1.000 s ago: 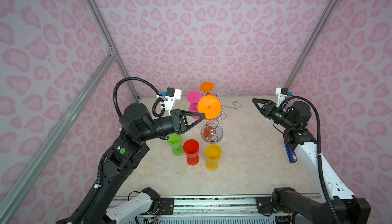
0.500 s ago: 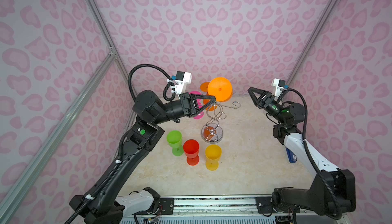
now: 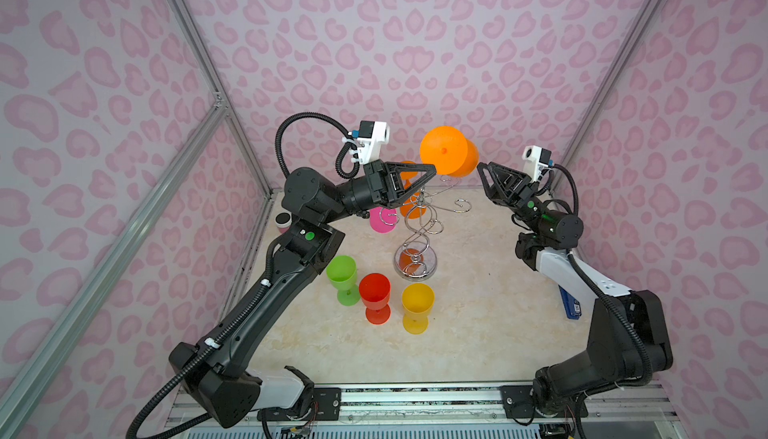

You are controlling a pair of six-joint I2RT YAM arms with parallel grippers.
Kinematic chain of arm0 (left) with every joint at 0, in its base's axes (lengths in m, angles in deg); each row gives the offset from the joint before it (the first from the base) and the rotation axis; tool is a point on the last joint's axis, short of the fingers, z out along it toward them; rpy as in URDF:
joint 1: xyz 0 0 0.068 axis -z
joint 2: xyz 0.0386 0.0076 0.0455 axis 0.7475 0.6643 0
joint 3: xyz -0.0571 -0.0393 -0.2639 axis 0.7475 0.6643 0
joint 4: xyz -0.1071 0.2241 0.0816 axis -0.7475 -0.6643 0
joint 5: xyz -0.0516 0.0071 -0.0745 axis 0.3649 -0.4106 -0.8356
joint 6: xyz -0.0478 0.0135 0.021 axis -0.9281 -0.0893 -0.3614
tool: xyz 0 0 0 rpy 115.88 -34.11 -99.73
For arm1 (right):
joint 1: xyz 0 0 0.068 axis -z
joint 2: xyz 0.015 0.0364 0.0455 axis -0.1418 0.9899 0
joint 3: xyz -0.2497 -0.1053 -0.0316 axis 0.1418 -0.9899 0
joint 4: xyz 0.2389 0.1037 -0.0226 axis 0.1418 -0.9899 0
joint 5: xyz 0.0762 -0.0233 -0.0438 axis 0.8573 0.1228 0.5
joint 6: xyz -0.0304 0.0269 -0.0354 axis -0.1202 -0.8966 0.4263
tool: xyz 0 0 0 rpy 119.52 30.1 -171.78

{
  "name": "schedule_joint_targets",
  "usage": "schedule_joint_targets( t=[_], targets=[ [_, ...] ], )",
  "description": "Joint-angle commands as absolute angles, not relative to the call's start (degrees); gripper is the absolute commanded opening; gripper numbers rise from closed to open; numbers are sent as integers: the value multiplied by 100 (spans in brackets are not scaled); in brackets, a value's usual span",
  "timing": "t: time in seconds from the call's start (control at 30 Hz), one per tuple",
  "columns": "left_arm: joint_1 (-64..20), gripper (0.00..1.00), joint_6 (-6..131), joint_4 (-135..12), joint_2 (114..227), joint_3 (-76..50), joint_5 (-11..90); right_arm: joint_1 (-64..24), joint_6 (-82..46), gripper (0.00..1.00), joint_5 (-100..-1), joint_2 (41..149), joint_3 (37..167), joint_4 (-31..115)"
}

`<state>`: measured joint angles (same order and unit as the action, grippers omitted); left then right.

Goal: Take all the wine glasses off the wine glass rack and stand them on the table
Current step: 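Bring the orange glass toward the right gripper while the right gripper grasps its bowl, then open the left gripper off the orange glass's base while the right gripper holds it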

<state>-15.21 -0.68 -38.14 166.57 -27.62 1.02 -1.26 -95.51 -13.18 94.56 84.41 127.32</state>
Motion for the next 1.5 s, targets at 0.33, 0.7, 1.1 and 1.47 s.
schedule_joint_targets(
  t=[0.33,0.7,1.1,1.47],
  targets=[
    [-1524,2,-833,-2578,17071,-2816,37,-265,-9549,48,-1367,9593,8672,13039],
    [-1524,2,-1535,-1808,17345,-2643,153,-301,-9390,44,-1342,9517,8699,13041],
    [-1524,2,-2479,-795,17702,-2474,484,-292,-9354,23,-1348,9357,8542,13043],
    [-1524,2,-2912,-283,17812,-2222,718,-292,-9381,8,-1490,9111,8476,13042]
  ],
)
